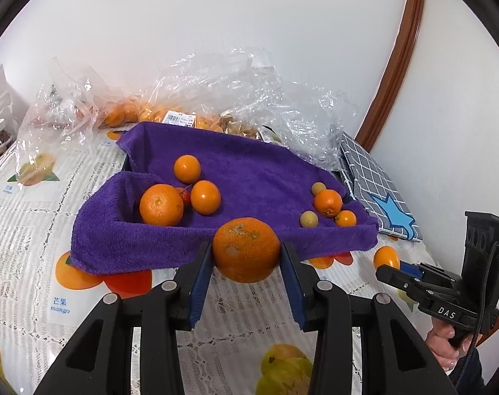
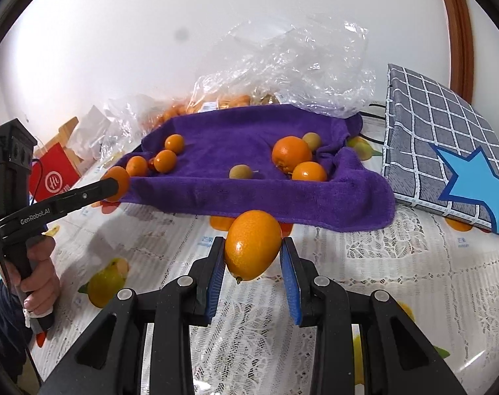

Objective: Organize fruits
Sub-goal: 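Carry both fruits over the purple towel and open both tools to drop them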

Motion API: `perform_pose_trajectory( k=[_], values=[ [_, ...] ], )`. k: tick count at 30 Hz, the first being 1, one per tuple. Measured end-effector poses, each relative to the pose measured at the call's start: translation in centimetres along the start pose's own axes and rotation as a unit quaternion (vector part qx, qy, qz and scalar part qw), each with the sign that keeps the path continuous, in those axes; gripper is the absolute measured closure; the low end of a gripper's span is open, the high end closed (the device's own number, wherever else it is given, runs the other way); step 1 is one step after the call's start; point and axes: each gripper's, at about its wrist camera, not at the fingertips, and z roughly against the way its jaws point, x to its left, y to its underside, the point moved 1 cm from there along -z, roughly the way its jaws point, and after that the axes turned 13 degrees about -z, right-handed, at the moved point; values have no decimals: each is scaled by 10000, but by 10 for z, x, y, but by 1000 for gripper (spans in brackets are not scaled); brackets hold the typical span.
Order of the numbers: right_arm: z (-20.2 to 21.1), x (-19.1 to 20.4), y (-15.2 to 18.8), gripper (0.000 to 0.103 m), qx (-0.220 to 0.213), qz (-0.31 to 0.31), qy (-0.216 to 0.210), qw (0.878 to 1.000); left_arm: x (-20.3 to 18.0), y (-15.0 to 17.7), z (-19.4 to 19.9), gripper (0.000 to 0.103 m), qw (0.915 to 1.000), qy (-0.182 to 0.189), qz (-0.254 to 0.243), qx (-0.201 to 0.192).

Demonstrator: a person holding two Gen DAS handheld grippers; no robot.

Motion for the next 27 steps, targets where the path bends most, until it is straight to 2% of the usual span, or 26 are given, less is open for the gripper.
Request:
perform_pose_trajectory(
  k=[6,11,22,27],
  values=[
    [3,-4,-2,70,-113,-134,44,9998,6,-2,5,64,9999,-100,80,-96],
    [11,-8,-16,69,-286,-367,49,9989,16,-2,9,64,9992,-242,269,-151],
    [28,13,-56,70,-683,-16,-113,9976,26,-2,10,63,9985,-204,475,-190],
    [23,16,-69,70,-658,23,-158,9977,29,-4,9,63,9981,-283,537,-146]
  ],
)
